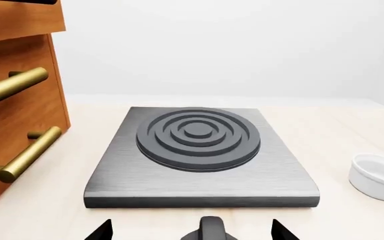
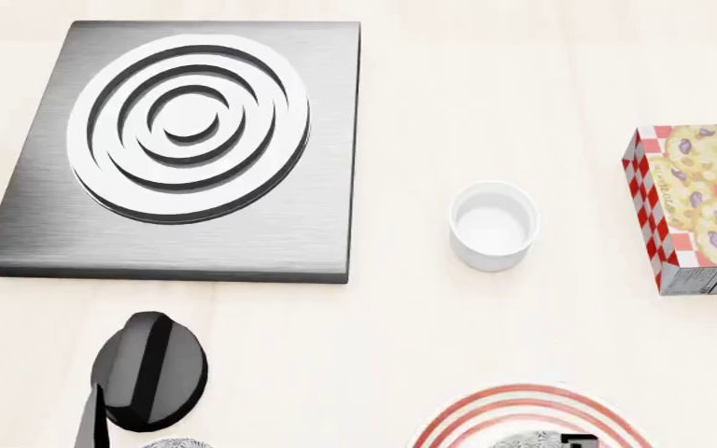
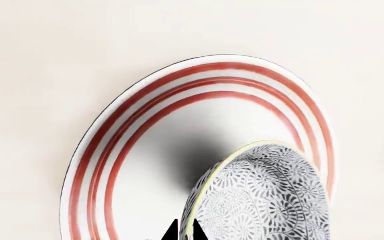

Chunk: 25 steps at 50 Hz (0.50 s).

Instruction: Pick the akita bowl on the ramekin and place it on the plate.

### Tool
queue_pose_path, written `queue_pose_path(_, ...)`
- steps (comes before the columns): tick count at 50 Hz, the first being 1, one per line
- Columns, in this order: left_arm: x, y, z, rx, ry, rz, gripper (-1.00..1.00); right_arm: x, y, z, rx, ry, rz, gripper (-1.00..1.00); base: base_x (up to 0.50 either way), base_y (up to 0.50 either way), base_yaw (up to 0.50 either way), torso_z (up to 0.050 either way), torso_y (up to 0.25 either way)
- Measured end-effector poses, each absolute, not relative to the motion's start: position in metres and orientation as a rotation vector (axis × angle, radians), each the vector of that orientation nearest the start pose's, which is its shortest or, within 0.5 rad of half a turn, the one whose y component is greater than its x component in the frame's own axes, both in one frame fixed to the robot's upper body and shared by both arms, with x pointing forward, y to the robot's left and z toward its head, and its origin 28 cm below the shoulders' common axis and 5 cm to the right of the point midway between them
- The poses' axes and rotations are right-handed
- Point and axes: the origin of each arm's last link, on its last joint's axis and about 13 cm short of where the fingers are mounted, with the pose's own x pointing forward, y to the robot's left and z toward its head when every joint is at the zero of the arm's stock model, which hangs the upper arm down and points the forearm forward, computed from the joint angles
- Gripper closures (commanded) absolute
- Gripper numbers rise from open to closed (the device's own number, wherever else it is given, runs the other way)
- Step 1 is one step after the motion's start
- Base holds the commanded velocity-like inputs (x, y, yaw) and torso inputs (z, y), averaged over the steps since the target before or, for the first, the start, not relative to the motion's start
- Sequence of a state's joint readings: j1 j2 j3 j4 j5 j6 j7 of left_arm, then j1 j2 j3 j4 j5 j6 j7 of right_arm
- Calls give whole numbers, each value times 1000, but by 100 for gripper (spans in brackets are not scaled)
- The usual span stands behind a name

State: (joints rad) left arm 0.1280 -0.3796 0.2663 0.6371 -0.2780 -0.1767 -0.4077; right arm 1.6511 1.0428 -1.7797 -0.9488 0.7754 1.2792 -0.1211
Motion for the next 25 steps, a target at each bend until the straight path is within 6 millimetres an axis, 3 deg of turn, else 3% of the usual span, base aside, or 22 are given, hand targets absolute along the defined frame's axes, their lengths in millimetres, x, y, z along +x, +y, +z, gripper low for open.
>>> queue_pose_path(25,162,204,100,-23,-216,-42,-100,193,-163,215,-1373,626,842,100,0,0,0,0,0)
